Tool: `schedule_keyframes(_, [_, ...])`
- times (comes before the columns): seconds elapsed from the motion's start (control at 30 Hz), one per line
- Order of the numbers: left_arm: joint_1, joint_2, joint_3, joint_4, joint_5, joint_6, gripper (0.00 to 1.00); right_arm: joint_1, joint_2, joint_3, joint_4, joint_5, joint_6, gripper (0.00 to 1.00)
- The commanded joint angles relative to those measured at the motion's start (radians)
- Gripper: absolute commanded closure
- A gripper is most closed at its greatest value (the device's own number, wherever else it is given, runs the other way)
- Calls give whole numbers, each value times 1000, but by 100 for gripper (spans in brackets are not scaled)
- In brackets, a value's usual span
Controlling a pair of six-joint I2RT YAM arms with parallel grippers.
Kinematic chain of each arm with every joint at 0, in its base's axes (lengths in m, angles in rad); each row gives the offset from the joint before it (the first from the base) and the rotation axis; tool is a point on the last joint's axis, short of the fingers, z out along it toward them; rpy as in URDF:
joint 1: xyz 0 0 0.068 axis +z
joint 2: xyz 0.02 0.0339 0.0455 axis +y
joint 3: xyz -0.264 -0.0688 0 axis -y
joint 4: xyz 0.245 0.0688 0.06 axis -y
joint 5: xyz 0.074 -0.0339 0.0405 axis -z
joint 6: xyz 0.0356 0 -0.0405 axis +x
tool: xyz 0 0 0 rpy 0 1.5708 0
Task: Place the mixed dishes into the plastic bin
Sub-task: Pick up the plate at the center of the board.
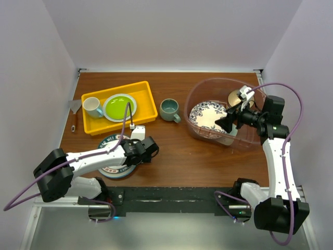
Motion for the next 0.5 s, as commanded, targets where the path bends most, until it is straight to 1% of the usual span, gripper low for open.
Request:
schedule_keyframes(0.0, [-8, -11, 12, 19, -28, 15, 0, -4, -9, 3, 10, -16, -17, 13])
schedule_keyframes(0.13, [-10, 12, 12, 27, -17, 29, 1, -6, -13, 3, 10, -19, -17, 13])
schedule_keyframes(0.27, [-11, 33, 11, 69, 23, 68, 9, -4, -13, 3, 10, -19, -17, 12])
schedule_keyframes(0.43, [-13, 52, 11, 86, 41, 107, 14, -4, -11, 2, 9, -20, -18, 12])
schedule_keyframes(0.47, [-14, 53, 9, 97, 54, 115, 17, -4, -11, 2, 9, -19, -18, 12])
